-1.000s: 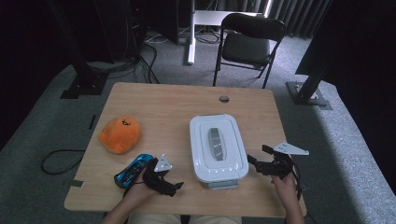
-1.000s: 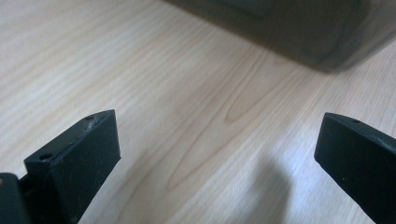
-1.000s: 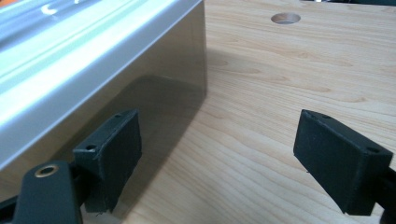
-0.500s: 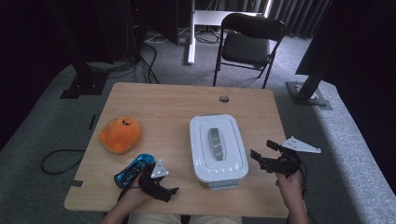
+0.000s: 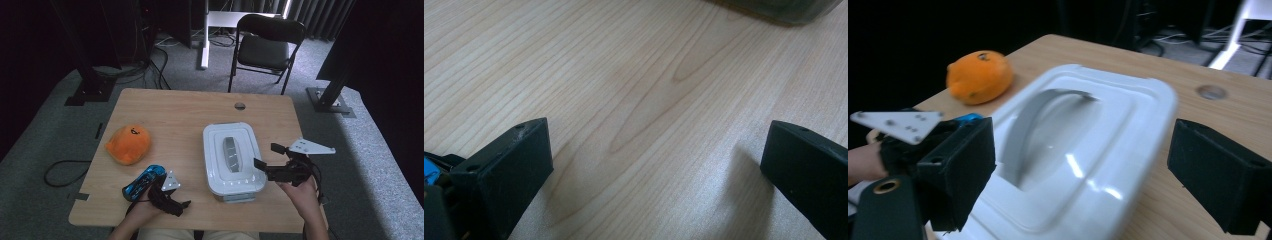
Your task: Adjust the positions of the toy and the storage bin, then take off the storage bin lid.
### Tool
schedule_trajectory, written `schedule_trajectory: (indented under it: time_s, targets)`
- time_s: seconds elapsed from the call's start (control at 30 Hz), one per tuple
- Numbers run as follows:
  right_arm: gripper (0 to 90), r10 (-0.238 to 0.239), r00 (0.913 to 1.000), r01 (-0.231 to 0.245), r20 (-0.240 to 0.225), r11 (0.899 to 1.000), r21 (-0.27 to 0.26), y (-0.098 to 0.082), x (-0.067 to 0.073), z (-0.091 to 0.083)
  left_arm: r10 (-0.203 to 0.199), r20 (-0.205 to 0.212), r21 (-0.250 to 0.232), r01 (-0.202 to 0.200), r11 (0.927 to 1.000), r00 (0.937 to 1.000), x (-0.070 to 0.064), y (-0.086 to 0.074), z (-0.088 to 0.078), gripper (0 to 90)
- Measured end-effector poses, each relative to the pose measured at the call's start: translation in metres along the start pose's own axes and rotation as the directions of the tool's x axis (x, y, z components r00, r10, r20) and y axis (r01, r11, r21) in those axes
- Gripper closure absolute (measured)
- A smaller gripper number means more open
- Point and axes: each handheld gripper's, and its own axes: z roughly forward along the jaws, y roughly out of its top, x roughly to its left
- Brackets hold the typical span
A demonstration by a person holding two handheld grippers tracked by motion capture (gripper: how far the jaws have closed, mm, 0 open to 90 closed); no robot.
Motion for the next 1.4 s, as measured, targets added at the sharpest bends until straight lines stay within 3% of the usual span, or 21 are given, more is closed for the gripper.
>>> schedule_trajectory:
  time_s: [0.23, 0.5, 0.67, 0.73, 1.1, 1.4]
  targets:
    - [11.8, -0.023, 0.9977, 0.029, -0.064, 0.996, 0.089, 0.004, 0.019, 0.028, 0.001, 0.000, 0.000, -0.001, 1.0000, 1.0000, 0.000, 0.000, 0.000, 0.9]
    - [15.2, -0.046, 0.9963, 0.058, -0.073, 0.984, 0.168, 0.001, 0.032, 0.055, 0.001, 0.000, 0.000, -0.001, 1.0000, 1.0000, 0.000, 0.000, 0.000, 0.9]
    - [22.0, -0.100, 0.9935, 0.109, -0.054, 0.971, 0.211, -0.001, 0.038, 0.065, 0.001, 0.000, 0.001, -0.001, 1.0000, 1.0000, 0.000, 0.000, 0.000, 0.9]
    - [23.3, -0.120, 0.9923, 0.124, -0.032, 0.968, 0.219, -0.002, 0.039, 0.068, 0.001, 0.000, 0.001, -0.001, 1.0000, 1.0000, 0.000, 0.000, 0.000, 0.9]
    - [34.8, -0.139, 0.9901, 0.139, -0.019, 0.952, 0.274, -0.008, 0.042, 0.077, 0.002, 0.000, 0.002, -0.002, 1.0000, 1.0000, 0.000, 0.000, 0.000, 0.9]
    - [37.5, -0.141, 0.9900, 0.136, 0.002, 0.955, 0.262, -0.008, 0.042, 0.078, 0.003, 0.000, 0.002, -0.003, 1.0000, 1.0000, 0.000, 0.000, 0.000, 0.9]
